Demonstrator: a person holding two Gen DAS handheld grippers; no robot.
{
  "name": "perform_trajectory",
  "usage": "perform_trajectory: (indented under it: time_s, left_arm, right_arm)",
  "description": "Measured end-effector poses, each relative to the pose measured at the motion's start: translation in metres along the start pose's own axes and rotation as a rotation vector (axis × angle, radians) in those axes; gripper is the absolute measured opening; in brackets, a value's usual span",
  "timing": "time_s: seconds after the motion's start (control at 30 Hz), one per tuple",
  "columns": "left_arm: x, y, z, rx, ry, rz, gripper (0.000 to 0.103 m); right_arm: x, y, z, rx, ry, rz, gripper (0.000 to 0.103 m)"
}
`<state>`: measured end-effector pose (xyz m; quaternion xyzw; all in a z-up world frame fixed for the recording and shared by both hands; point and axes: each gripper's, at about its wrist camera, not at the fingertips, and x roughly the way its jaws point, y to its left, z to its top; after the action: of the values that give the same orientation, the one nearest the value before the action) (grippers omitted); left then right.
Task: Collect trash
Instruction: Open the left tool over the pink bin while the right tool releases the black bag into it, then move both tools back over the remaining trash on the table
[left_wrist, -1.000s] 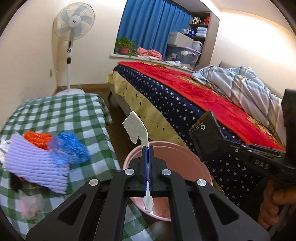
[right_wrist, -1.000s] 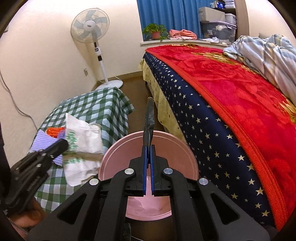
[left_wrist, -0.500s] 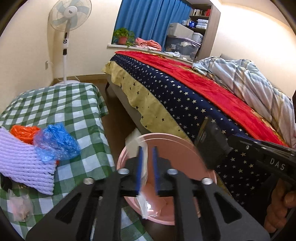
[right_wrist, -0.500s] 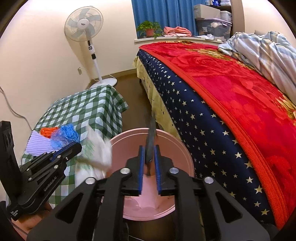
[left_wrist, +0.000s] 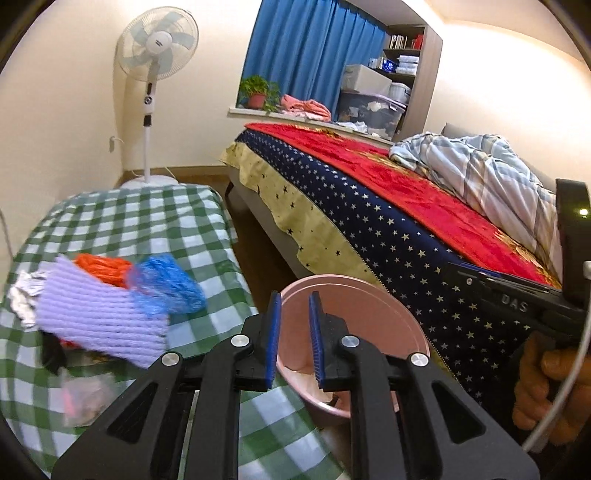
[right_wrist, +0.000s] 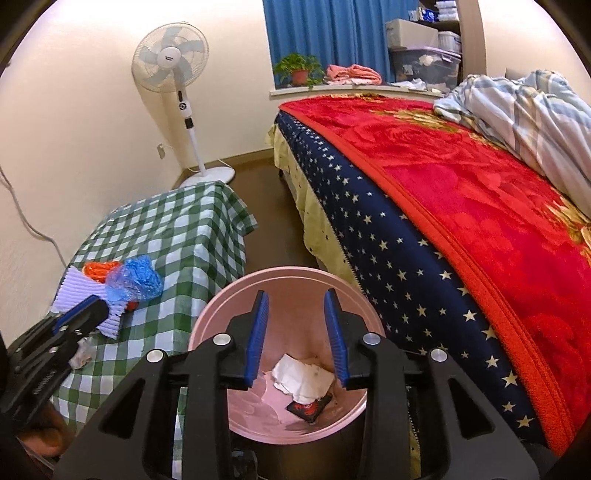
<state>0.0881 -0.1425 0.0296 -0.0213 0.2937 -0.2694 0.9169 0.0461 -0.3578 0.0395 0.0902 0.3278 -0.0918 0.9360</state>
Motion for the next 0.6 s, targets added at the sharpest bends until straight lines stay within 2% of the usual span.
perform_trajectory:
  time_s: [0.3, 0.6]
  left_arm:
    - [-0.067, 0.039, -0.006, -0.011, -0.053, 0.090, 0.015]
    - [-0.100, 0.083, -0.003, -0.059, -0.112, 0.206, 0.016]
  right_arm:
    - [-0.018, 0.025, -0.004, -0.056, -0.048, 0.073, 0.032]
    - [-0.022, 0.069, -0.012, -0.131, -0.085, 0.178, 0.032]
